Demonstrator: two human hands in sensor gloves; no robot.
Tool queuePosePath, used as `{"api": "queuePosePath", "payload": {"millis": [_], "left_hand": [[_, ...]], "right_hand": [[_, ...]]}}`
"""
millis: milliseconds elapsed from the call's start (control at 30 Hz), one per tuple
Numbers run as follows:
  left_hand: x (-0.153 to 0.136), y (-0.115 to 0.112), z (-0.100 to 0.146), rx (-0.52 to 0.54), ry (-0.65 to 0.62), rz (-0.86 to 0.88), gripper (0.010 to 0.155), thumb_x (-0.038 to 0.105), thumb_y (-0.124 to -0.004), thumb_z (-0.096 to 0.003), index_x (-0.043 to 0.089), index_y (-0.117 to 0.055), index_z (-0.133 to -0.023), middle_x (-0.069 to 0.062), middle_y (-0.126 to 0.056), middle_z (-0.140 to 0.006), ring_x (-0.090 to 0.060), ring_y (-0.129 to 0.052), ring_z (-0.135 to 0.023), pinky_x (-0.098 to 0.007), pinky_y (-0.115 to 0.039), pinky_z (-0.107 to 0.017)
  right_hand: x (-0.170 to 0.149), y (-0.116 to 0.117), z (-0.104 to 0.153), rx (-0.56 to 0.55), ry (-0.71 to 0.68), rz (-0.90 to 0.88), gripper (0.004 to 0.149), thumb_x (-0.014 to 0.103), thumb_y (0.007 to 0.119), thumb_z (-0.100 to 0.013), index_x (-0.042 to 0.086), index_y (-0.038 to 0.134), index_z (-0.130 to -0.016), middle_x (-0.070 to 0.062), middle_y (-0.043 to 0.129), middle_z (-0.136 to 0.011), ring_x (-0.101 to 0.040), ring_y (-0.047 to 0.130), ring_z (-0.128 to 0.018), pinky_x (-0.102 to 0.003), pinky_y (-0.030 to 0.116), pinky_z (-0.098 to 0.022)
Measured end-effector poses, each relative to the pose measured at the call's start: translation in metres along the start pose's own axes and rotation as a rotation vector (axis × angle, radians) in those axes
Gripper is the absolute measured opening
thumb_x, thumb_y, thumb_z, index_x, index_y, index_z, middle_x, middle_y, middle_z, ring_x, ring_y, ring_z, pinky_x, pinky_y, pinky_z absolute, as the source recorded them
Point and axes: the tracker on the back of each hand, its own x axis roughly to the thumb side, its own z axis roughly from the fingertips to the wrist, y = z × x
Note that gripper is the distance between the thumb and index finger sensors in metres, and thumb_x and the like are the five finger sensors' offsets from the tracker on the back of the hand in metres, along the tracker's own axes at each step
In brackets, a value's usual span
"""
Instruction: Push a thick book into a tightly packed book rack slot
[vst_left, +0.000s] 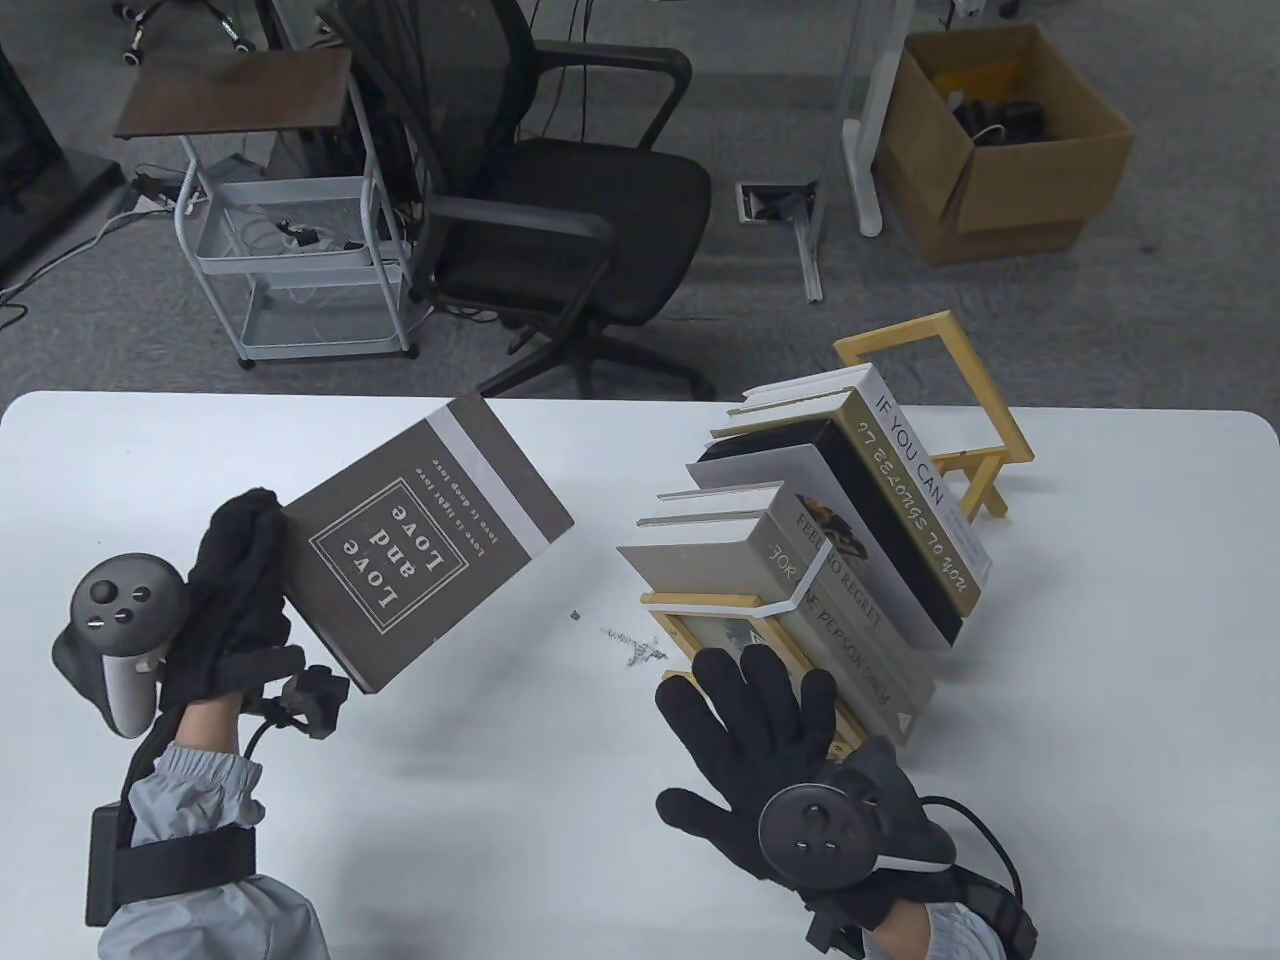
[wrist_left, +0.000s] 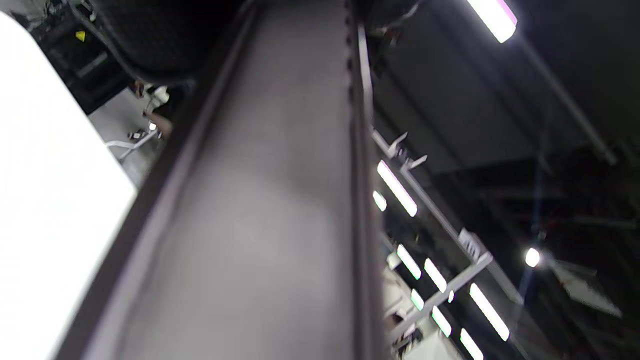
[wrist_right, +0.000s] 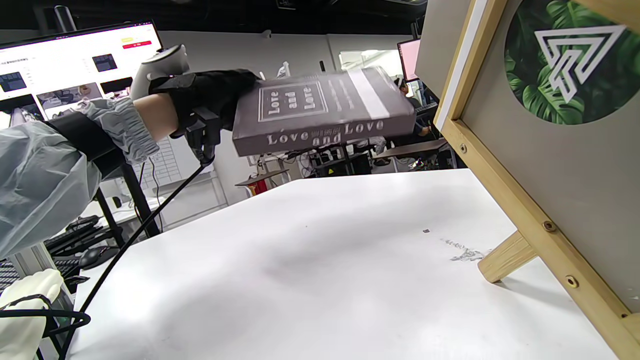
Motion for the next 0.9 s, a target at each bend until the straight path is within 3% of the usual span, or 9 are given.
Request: {"api": "queuePosePath", "payload": {"millis": [200,333,600,900], "left_hand": [[0.029,0.006,0.01,0.064,-0.075,0.117,0.046,0.043,-0.055,-0.0702,0.023,-0.054,-0.111,-0.025,-0.069,-0.101,-0.035,-0.086,-0.078,-0.047,-0.086,-0.061],[0.054,0.006,0.019,0.05,-0.152,0.203,0.046,0.043,-0.054,-0.0706,0.023,-0.053,-0.112,-0.025,-0.069,-0.101,-0.035,-0.086,-0.077,-0.046,-0.087,-0.061],[0.093,-0.01,0.037,-0.042,-0.251,0.308,0.045,0.043,-0.054,-0.071,0.022,-0.052,-0.112,-0.025,-0.069,-0.101,-0.034,-0.086,-0.077,-0.045,-0.087,-0.061],[0.107,-0.04,0.048,-0.174,-0.259,0.339,0.045,0.042,-0.054,-0.0714,0.022,-0.053,-0.112,-0.026,-0.07,-0.1,-0.035,-0.086,-0.075,-0.045,-0.087,-0.059]], "right_hand": [[0.0,-0.001,0.001,-0.01,-0.001,-0.002,0.078,0.051,0.048,-0.069,0.005,0.017,-0.123,-0.041,0.011,-0.122,-0.074,0.01,-0.098,-0.086,0.009,-0.051],[0.0,-0.002,0.001,-0.019,-0.001,-0.002,0.077,0.051,0.048,-0.069,0.005,0.018,-0.123,-0.041,0.011,-0.122,-0.074,0.01,-0.097,-0.086,0.009,-0.051],[0.004,-0.011,0.008,-0.064,-0.014,0.004,0.077,0.051,0.048,-0.069,0.005,0.018,-0.123,-0.041,0.011,-0.122,-0.074,0.01,-0.097,-0.086,0.008,-0.051],[0.015,-0.043,0.036,-0.239,-0.024,0.043,0.077,0.051,0.048,-0.069,0.005,0.019,-0.123,-0.041,0.012,-0.122,-0.075,0.01,-0.097,-0.086,0.009,-0.051]]}}
